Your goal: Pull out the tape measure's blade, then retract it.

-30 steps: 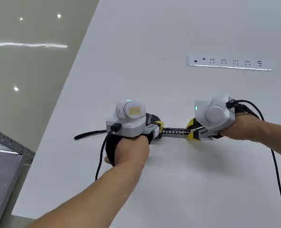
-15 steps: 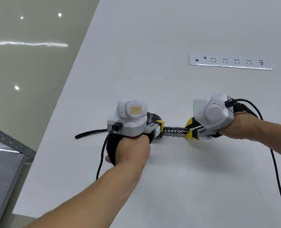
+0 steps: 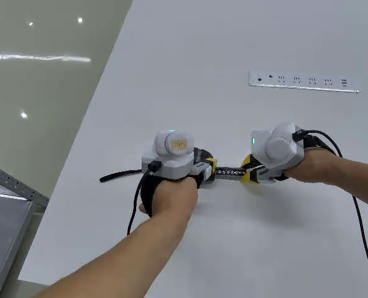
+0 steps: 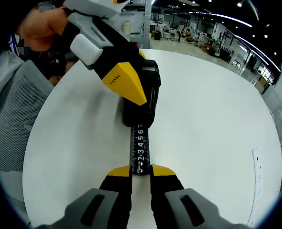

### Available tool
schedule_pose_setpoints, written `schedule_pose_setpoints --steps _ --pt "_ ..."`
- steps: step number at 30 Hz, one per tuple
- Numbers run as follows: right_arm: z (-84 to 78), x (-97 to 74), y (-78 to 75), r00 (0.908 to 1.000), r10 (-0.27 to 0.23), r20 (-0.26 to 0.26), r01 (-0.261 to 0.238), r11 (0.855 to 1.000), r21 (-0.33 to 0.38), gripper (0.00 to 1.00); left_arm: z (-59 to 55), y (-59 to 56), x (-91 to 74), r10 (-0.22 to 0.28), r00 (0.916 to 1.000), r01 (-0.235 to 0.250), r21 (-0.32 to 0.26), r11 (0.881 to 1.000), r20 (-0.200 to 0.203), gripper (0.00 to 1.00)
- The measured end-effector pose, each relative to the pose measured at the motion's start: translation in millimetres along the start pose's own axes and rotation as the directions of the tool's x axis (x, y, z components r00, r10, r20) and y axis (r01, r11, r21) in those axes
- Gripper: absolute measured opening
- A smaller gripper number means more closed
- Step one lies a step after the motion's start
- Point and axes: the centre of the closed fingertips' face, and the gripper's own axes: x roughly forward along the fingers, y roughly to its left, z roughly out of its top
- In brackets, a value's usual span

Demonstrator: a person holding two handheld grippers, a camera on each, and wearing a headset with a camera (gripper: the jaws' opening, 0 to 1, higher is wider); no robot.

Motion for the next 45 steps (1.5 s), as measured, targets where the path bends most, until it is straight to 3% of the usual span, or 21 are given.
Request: schedule_pose_setpoints --steps 45 --pt "13.0 10.4 0.5 0.9997 0.025 0.001 -0.025 0.999 -0.026 0.13 -0.6 -0.8 -0.4 -0.006 0.9999 0.006 0.006 1.0 -0.013 0.51"
